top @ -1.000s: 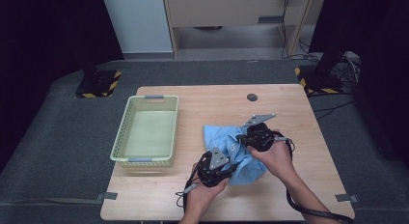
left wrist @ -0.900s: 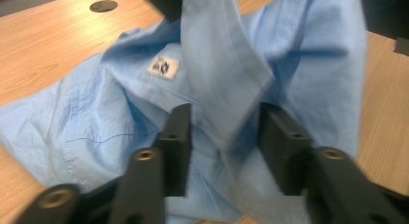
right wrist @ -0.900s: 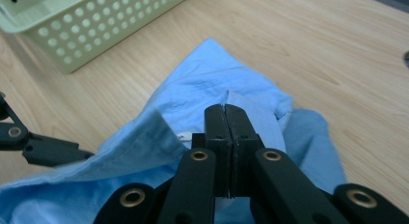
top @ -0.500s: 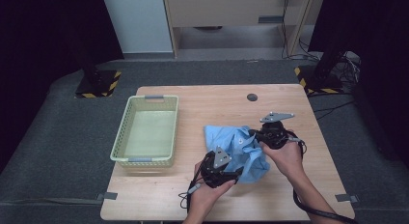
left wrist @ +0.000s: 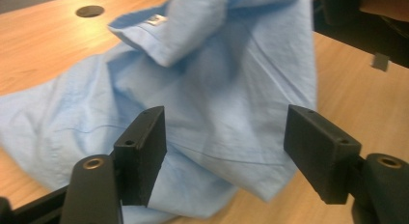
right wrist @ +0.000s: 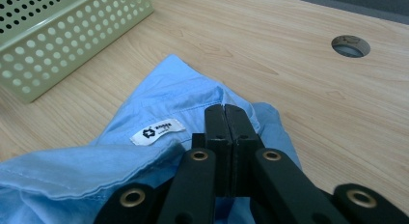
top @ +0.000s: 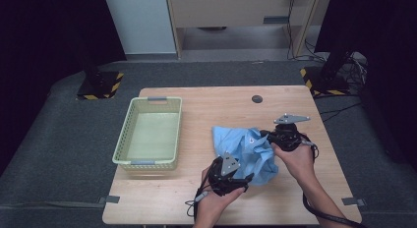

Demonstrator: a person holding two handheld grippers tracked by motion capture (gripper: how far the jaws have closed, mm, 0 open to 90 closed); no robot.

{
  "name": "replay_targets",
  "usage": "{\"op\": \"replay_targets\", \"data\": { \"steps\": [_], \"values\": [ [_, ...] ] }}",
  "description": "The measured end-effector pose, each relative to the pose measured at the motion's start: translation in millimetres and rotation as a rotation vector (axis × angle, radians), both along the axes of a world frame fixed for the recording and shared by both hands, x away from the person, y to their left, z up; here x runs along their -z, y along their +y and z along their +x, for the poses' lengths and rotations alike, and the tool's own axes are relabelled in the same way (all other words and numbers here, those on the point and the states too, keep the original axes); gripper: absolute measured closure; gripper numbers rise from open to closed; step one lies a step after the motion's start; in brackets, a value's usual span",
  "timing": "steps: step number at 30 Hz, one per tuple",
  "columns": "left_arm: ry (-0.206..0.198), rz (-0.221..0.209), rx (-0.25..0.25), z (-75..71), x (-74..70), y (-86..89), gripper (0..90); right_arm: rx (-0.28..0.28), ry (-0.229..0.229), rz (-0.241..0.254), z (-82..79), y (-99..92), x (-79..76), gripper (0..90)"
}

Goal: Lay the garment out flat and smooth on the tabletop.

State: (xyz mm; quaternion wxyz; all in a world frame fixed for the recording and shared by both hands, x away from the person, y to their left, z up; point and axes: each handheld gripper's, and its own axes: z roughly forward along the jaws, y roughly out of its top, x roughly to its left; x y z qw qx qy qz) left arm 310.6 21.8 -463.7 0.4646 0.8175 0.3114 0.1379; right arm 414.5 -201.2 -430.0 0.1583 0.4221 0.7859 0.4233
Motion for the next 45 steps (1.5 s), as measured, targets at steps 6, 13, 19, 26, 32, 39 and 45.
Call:
{"op": "replay_targets", "data": {
  "steps": [6,13,19,26,32,39,45],
  "values": [
    [0.065,-0.012,0.033,-2.5,13.1,-13.3,26.8,0.015,-0.011,0.006,0.0,-4.0,-1.7,89.8],
    [0.042,-0.030,0.024,-8.4,6.8,-20.4,25.6,0.030,-0.009,0.014,-0.6,-7.1,0.1,89.8],
    [0.021,0.032,0.012,-4.0,20.5,-35.4,33.5,0.027,-0.012,0.010,-3.3,-5.1,-0.7,89.8],
    [0.015,0.032,0.019,0.6,22.8,-22.4,83.3,0.030,-0.008,-0.004,-9.5,-8.5,0.8,89.8],
    [0.059,-0.007,0.057,3.2,19.1,-5.5,88.1,0.039,-0.009,-0.011,-26.6,-17.6,2.1,89.8],
    [0.100,-0.031,0.082,6.1,15.2,13.5,88.2,0.045,0.004,-0.011,-49.8,-27.4,5.7,89.8],
    [0.131,-0.035,0.076,13.7,16.9,27.7,87.9,0.037,0.008,0.004,-67.4,-26.7,6.9,89.9]
  ]
}}
